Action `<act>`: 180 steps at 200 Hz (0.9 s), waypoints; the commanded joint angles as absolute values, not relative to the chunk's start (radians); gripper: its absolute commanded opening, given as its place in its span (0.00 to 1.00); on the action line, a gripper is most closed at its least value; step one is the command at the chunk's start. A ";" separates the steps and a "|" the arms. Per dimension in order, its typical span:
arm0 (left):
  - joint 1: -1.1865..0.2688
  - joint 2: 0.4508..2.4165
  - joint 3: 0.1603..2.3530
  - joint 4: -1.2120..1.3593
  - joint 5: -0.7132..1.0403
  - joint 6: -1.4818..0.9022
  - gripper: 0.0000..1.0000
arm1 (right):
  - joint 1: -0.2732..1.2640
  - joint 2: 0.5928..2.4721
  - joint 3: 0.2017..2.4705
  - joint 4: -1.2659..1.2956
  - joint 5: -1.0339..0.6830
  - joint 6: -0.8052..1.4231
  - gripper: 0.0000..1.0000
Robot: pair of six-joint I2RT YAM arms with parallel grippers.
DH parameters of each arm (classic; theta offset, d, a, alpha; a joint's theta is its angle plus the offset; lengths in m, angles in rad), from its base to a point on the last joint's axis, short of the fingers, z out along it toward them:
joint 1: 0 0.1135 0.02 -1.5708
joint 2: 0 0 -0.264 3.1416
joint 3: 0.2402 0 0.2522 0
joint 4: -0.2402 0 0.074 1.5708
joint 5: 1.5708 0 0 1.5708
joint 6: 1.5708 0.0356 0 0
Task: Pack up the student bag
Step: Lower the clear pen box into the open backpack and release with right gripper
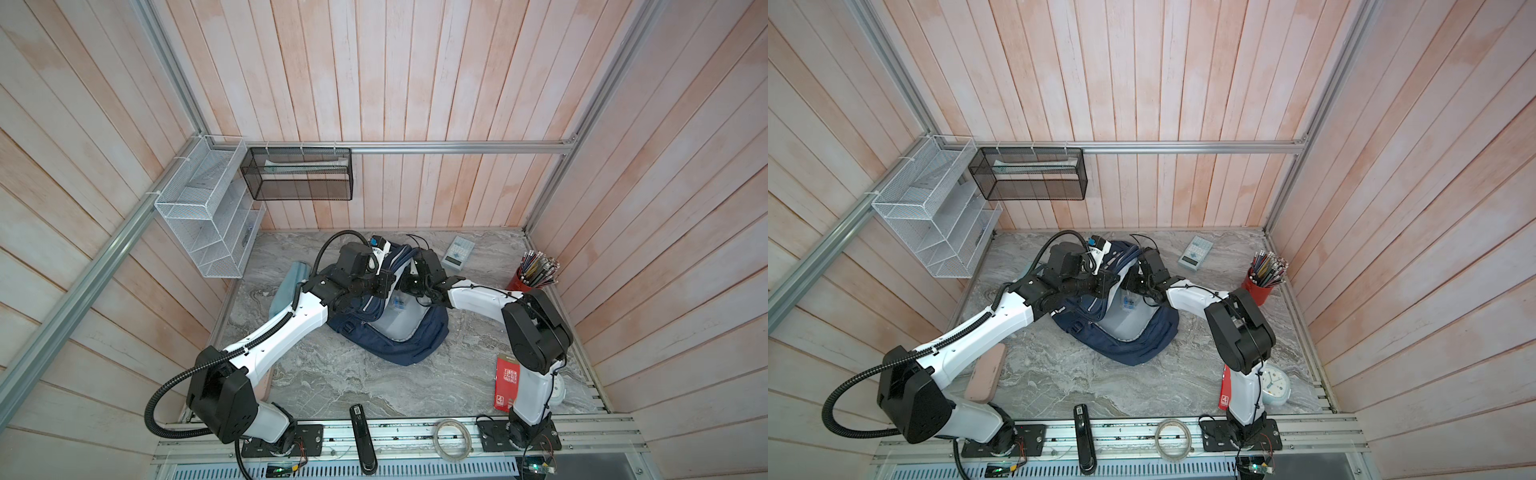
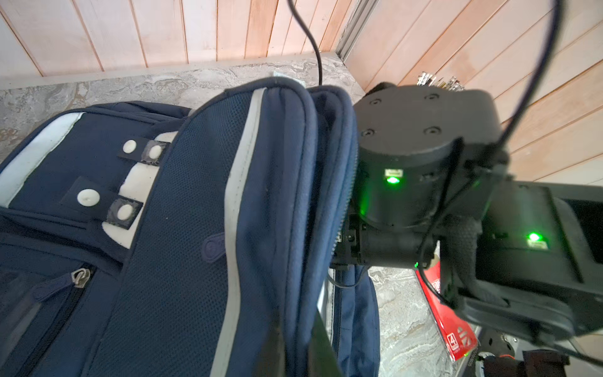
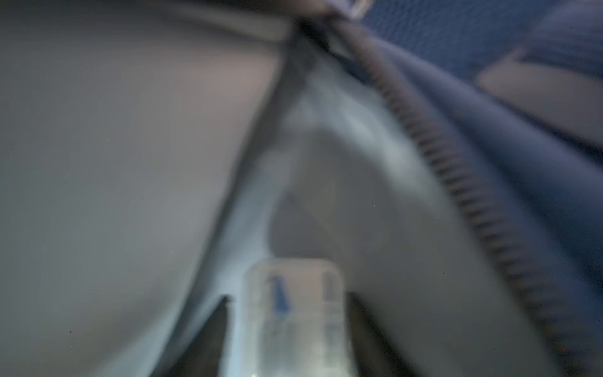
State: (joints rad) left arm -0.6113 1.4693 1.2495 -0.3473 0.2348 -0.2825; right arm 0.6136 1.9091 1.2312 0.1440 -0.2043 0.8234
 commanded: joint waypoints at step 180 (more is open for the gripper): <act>-0.613 1.414 1.108 -0.063 0.390 -0.378 0.00 | 0.673 1.816 1.042 0.270 -0.398 0.611 0.26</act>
